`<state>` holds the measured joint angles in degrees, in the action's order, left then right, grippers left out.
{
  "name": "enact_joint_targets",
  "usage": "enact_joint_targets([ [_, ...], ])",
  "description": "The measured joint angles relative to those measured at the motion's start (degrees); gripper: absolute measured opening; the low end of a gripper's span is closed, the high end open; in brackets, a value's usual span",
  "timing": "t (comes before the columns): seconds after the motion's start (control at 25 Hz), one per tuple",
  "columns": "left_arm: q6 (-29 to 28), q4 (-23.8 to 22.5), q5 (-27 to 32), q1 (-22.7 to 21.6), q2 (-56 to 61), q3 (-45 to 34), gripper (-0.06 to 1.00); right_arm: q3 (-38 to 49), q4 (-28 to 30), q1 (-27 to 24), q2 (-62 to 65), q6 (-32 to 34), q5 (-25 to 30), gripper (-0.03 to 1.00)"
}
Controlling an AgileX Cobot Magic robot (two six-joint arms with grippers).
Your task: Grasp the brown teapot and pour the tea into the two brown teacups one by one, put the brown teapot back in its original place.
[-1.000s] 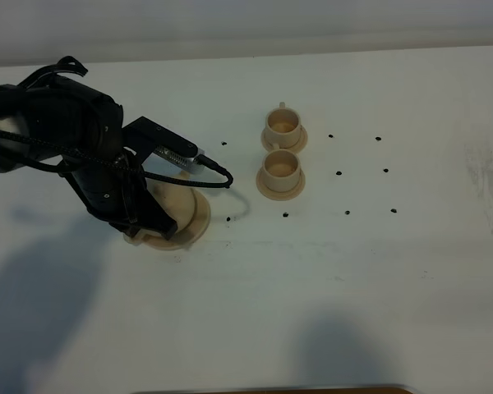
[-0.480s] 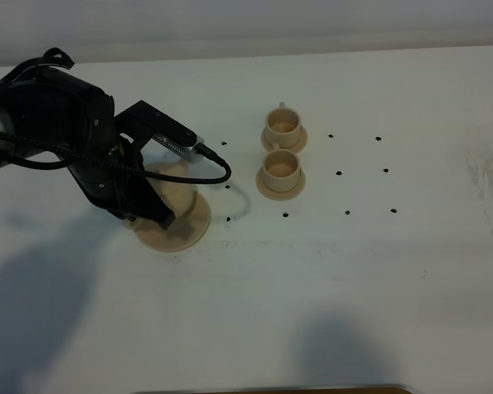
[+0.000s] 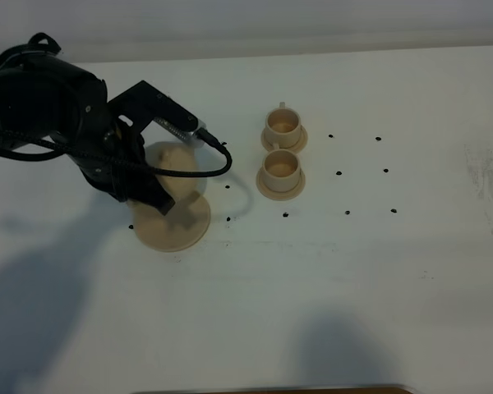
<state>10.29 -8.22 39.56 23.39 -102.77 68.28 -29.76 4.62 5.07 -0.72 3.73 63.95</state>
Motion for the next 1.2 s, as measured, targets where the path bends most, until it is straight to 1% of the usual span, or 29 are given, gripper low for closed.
enact_joint_targets([
  [0.2,2.6,-0.1,0.7,0.5,0.0,2.5,0.17,0.0,0.0,0.0,0.0,0.0,0.0,0.31],
  [0.32,4.9,0.8,1.2,1.0,-0.5,3.8,0.17,0.0,0.0,0.0,0.0,0.0,0.0,0.31],
  [0.48,7.9,2.4,1.5,1.5,-1.9,4.5,0.17,0.0,0.0,0.0,0.0,0.0,0.0,0.31],
  [0.68,10.4,2.6,0.9,1.8,-2.3,4.6,0.17,0.0,0.0,0.0,0.0,0.0,0.0,0.31],
  [0.92,11.1,2.5,-0.9,1.8,-2.3,4.6,0.17,0.0,0.0,0.0,0.0,0.0,0.0,0.31],
  [1.2,11.7,2.5,1.7,2.3,-5.5,9.5,0.17,0.0,0.0,0.0,0.0,0.0,0.0,0.31],
])
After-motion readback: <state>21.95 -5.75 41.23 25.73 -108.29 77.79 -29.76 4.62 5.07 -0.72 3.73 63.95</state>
